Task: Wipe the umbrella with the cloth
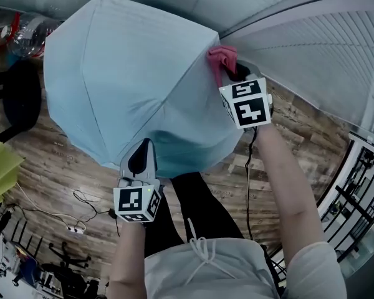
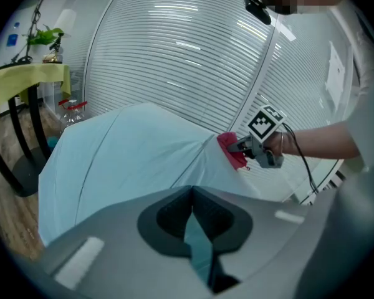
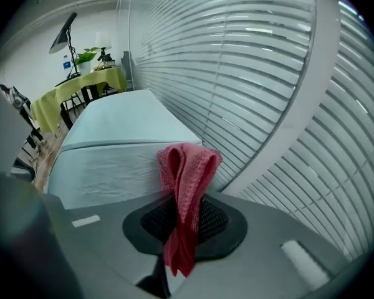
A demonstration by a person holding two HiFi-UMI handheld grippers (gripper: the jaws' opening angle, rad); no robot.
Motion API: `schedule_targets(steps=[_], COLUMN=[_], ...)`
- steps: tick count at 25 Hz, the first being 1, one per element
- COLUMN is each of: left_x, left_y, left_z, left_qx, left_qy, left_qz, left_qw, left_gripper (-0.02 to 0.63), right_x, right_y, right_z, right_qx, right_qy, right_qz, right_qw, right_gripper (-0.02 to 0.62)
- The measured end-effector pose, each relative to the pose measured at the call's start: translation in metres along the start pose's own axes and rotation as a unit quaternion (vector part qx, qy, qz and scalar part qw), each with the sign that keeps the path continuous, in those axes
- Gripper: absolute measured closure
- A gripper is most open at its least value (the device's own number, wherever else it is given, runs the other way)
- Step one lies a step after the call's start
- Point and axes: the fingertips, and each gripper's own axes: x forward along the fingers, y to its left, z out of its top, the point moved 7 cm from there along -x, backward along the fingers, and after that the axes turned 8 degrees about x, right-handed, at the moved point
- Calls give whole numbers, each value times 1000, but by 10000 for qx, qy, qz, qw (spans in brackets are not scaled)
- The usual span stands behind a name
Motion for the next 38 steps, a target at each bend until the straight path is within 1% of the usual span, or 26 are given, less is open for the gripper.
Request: schedule_targets(steps=[4,6,8,10,12,17,20,24,27,33,36,38], left_x=[-12,-23,-37,-53,-71,-127,-156,-193,-215,-243,-245,-245], left_y=[-6,-9,-11,-8,0,29,54,90,113,152,172,178], left_z=[-9,-14,-20,-27,-34,-67,-92,-132,-158,-206,-224,-233], left_qx=[24,214,458,526,473,396,410,165,2,-295,-463,-533], left_qy=[2,-68,-145,-204,-256,-303,-273,-178,-99,47,113,191], left_qz=[-139,-216,-280,-346,-372,-333,-233,13,134,362,460,469], left_qw=[9999,9995,9985,9978,9979,9982,9985,9997,9999,9989,9978,9973], left_gripper=[600,600,600,600,600,600,600,600,600,600,600,600], right_x=[-30,-50,-70,-90,-107,-125,-120,-102,-85,-49,-30,-23], right_y=[5,17,37,63,95,196,261,345,393,450,464,466], right_z=[-6,-13,-20,-27,-36,-77,-101,-129,-142,-163,-164,-165], right_qx=[158,238,363,484,550,523,565,426,322,238,219,228], right_qy=[-83,-91,-88,-125,-169,-32,87,306,465,708,784,821], right_qz=[-155,-45,203,406,518,804,1049,1410,1570,1658,1583,1522], right_qw=[9997,9997,9991,9979,9970,9954,9928,9886,9860,9833,9840,9847], right_gripper=[538,539,540,540,540,540,540,540,540,540,540,540])
